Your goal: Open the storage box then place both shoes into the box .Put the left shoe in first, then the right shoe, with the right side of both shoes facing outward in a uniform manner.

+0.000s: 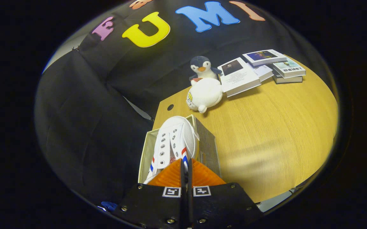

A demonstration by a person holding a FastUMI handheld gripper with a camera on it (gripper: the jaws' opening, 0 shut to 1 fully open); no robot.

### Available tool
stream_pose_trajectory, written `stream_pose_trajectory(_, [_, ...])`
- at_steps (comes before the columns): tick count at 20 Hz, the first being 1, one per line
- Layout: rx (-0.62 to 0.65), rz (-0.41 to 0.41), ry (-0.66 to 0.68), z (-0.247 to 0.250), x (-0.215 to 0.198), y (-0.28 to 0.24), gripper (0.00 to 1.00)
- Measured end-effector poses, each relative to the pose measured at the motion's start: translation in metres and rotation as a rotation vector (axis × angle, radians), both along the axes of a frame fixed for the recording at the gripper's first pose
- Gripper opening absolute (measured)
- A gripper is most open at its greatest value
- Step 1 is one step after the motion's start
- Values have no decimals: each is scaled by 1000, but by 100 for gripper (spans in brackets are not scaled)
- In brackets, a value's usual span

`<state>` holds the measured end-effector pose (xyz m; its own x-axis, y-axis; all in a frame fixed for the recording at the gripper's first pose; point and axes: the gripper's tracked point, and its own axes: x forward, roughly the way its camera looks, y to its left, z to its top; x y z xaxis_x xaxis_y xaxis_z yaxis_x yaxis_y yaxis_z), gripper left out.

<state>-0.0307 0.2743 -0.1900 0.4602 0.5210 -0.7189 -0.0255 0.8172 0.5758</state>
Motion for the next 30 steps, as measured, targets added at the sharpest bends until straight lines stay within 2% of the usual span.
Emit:
stream_pose_trajectory(5, [-60,-11,-60,-14,6,16,0])
stream_pose_trajectory(9, [-127,30,-84,-23,-1,19,1])
stream_pose_trajectory(11, [-70,41,-109,-13,-5,28,24])
stream_pose_trajectory(12, [-68,38,-137,-5,-1,27,41])
stream_pose_trajectory(13, [-87,42,-166,1,2,20,52])
stream_pose_trajectory(15, [-155,49,-233,13,5,5,100])
stream_pose_trajectory(22, [-183,18,-400,67,23,-49,98])
stream_pose_trajectory(30, [-277,-67,-543,118,36,-153,98])
